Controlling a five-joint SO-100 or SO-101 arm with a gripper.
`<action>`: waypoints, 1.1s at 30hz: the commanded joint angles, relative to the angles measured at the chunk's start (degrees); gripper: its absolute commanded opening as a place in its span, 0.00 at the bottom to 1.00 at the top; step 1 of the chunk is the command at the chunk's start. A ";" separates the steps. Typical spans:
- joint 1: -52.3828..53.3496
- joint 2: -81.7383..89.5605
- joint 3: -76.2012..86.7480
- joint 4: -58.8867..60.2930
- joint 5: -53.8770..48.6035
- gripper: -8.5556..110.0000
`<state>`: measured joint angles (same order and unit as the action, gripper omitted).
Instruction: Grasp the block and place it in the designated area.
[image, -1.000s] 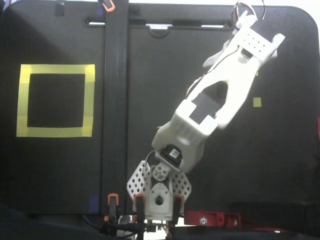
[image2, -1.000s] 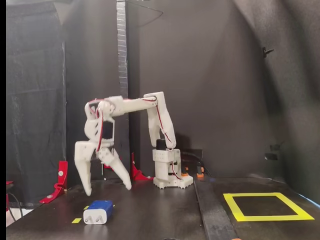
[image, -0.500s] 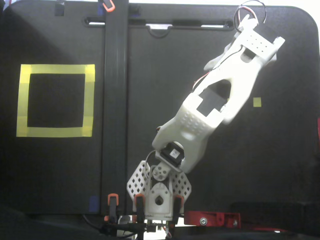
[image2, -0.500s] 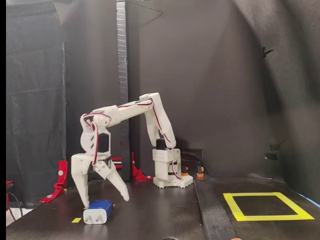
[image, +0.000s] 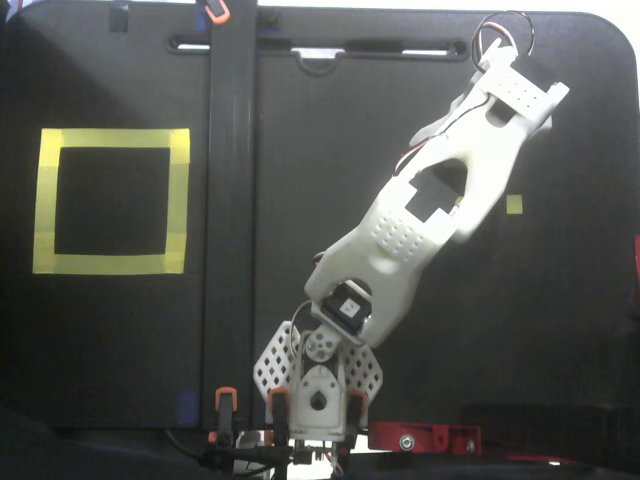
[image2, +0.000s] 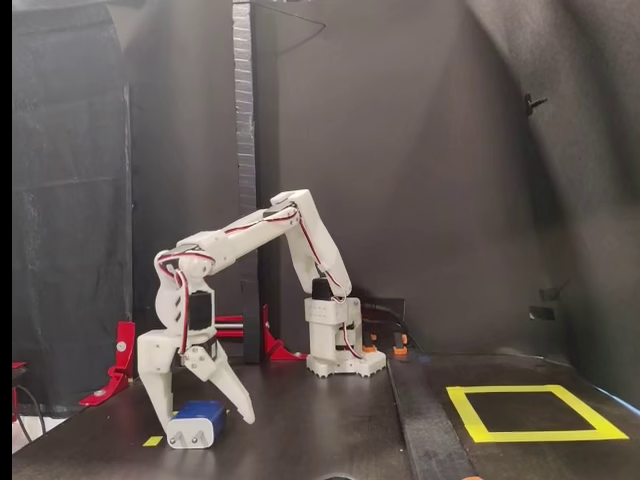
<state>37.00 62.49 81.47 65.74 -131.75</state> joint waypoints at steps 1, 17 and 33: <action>0.35 0.18 -1.58 -0.35 -0.35 0.42; 0.00 0.18 -0.35 -0.70 -0.53 0.23; -0.53 2.46 -0.53 2.37 -0.26 0.23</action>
<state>36.91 62.49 81.39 66.62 -131.75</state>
